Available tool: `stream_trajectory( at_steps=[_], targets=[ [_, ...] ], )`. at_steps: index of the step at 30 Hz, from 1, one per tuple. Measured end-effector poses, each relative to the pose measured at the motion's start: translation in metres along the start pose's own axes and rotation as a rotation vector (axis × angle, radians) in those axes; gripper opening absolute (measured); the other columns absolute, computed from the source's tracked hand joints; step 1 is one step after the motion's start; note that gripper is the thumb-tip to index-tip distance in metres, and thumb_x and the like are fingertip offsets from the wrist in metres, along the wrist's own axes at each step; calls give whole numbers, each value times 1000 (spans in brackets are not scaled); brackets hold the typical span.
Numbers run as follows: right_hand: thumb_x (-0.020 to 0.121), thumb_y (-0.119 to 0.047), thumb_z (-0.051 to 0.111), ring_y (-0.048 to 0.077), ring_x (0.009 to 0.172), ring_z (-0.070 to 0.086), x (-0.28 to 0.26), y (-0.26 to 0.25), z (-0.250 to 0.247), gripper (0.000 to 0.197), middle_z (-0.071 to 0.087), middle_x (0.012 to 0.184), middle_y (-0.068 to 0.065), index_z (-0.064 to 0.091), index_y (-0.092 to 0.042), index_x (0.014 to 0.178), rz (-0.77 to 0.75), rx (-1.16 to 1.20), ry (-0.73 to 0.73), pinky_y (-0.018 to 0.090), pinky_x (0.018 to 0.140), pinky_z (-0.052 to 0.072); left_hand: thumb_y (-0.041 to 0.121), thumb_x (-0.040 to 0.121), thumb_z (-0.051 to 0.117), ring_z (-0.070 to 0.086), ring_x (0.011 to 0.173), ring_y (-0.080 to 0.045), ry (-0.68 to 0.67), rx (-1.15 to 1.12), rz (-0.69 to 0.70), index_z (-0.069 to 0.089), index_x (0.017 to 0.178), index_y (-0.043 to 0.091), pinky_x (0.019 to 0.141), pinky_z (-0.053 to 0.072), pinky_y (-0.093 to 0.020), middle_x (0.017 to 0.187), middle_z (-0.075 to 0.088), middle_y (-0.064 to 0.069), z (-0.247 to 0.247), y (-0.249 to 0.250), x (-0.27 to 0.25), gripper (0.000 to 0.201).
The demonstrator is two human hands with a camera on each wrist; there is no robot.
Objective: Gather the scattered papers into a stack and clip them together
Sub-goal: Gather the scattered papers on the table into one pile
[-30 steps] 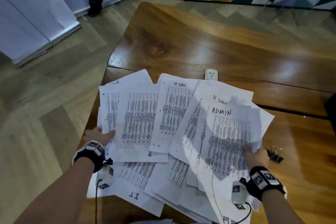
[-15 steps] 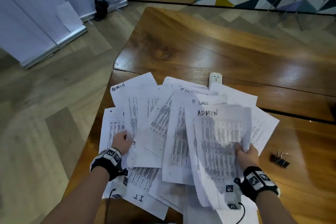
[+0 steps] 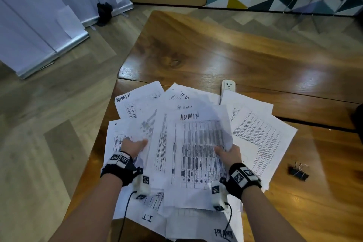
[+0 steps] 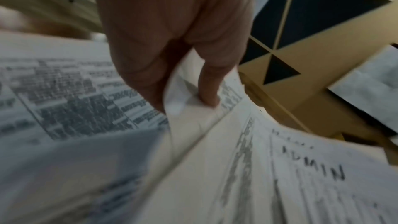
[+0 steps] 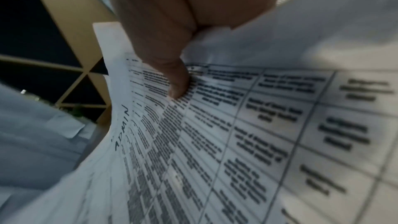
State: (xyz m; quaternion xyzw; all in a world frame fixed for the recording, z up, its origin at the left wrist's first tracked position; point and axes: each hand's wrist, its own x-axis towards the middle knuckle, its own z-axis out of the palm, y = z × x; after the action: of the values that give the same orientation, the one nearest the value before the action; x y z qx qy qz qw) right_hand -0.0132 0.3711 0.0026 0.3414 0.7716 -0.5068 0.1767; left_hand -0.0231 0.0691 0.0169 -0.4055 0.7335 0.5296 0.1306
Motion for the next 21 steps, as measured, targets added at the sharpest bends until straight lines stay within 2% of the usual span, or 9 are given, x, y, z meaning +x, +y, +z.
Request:
stream_trajectory(
  at_steps=[3, 5, 7, 9, 12, 16, 18, 19, 21],
  targets=[
    [84, -19, 67, 31, 81, 60, -2, 10, -10, 28, 56, 75, 5, 48, -8, 101, 82, 25, 79, 43, 78, 55, 8, 75, 72, 63, 95, -31, -265, 555, -59, 59, 110, -8, 84, 52, -37, 106, 66, -19, -8, -16, -12, 41],
    [84, -20, 67, 33, 83, 62, -4, 20, -13, 31, 58, 78, 8, 52, -2, 104, 102, -19, 104, 46, 79, 55, 1, 72, 70, 63, 91, -29, -425, 644, -125, 59, 108, -8, 80, 54, -34, 107, 67, -19, -10, -25, -21, 39],
    [82, -22, 68, 33, 82, 64, -6, 27, -12, 40, 61, 85, 12, 54, 2, 110, 126, -56, 91, 45, 75, 57, 1, 67, 73, 62, 87, -26, -536, 459, -242, 55, 109, -5, 71, 55, -36, 102, 66, -14, -17, -24, -26, 45],
    [79, -26, 71, 34, 89, 65, -12, 28, -11, 51, 63, 98, 16, 52, 0, 118, 148, -69, 37, 47, 78, 57, 19, 65, 74, 61, 76, -25, -545, 139, -322, 52, 107, 2, 65, 51, -31, 89, 65, -11, -23, -18, -22, 50],
    [71, -37, 77, 35, 109, 58, -21, 23, -10, 78, 58, 113, 11, 42, -2, 130, 136, -110, -51, 44, 91, 51, 38, 80, 63, 66, 85, -35, -445, -244, -322, 61, 106, 14, 73, 53, -39, 95, 71, -17, -32, 0, -23, 35],
    [73, -28, 77, 28, 95, 61, -33, 17, -12, 60, 59, 93, 10, 47, 2, 116, 90, -169, -196, 35, 71, 54, 23, 99, 36, 57, 85, -33, -382, -189, -299, 51, 123, 3, 82, 47, -43, 111, 60, -24, -29, -8, -30, 35],
    [73, -29, 77, 29, 102, 58, -34, 21, -13, 68, 58, 109, 20, 41, 4, 120, 136, -172, -244, 41, 81, 54, 16, 100, 32, 52, 115, -42, -293, -92, -305, 37, 137, -5, 98, 39, -43, 140, 44, -28, -22, -16, -35, 43],
    [73, -28, 77, 31, 102, 58, -32, 25, -12, 70, 57, 115, 21, 39, 3, 124, 146, -160, -248, 43, 84, 52, 19, 100, 31, 46, 127, -42, -327, -126, -314, 36, 138, -5, 102, 37, -44, 143, 41, -27, -20, -17, -36, 45],
    [78, -21, 72, 29, 87, 60, -33, 27, -14, 54, 59, 105, 19, 44, 4, 117, 133, -89, -234, 47, 83, 53, 42, 98, 28, 53, 123, -37, -507, -207, -289, 51, 131, 12, 99, 44, -47, 134, 56, -19, -21, -12, -39, 50]
  ],
)
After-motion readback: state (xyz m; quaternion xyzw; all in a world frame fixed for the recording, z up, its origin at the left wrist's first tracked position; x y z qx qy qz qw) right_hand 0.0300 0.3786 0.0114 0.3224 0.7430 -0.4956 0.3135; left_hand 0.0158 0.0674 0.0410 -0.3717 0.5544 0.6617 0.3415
